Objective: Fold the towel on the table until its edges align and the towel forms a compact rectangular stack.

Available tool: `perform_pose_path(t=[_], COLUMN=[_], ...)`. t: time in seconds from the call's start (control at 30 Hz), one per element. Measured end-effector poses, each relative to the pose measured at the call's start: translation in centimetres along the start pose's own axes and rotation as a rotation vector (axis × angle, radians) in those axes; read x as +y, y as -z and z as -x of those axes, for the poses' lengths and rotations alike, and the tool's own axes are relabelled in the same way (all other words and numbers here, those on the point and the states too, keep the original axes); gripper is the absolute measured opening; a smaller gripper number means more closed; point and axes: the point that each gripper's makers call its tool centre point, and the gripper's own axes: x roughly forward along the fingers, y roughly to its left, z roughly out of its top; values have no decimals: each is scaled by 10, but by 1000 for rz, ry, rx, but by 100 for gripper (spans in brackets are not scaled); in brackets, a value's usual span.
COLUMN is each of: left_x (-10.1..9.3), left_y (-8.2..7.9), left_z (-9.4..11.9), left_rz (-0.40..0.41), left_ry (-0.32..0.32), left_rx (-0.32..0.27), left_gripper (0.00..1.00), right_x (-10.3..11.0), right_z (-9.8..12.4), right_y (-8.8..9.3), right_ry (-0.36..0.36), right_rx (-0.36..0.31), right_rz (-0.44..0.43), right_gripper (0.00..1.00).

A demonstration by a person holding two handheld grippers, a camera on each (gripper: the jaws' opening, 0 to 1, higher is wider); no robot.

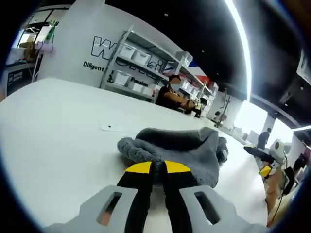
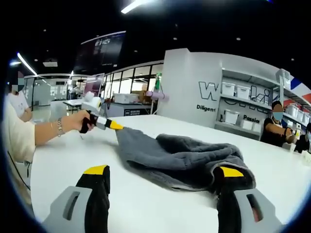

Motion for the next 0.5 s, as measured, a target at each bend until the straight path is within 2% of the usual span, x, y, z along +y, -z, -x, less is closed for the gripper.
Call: perform_pose_path(t=[0.07,0.17,0.2,0.23,0.37,0.5], left_x=[-2,-11,-10,-8,-7,-7], left_y=[-8,-27,-31,-34,-39,-44], left_z=[6,18,20,23,30,35], left_rz=[0,36,38,33,0,5], left_ry=[7,63,73,69,54,53], left_rx=[-15,-83,-90,-92,-104,-115], left_gripper=[6,6,7,7,5,5], right_x=[0,1,2,4,7,5], right_z=[0,0,0,1,2,2], right_y=[0,-1,-2,-11,-16,-13], right_ry=[-1,-5,-8,-14,-26,-16], right_rx=[0,-3,-11,-57,-85,-70], right_rz=[1,0,0,-9,-24,-20], right_gripper=[92,92,92,93,93,92])
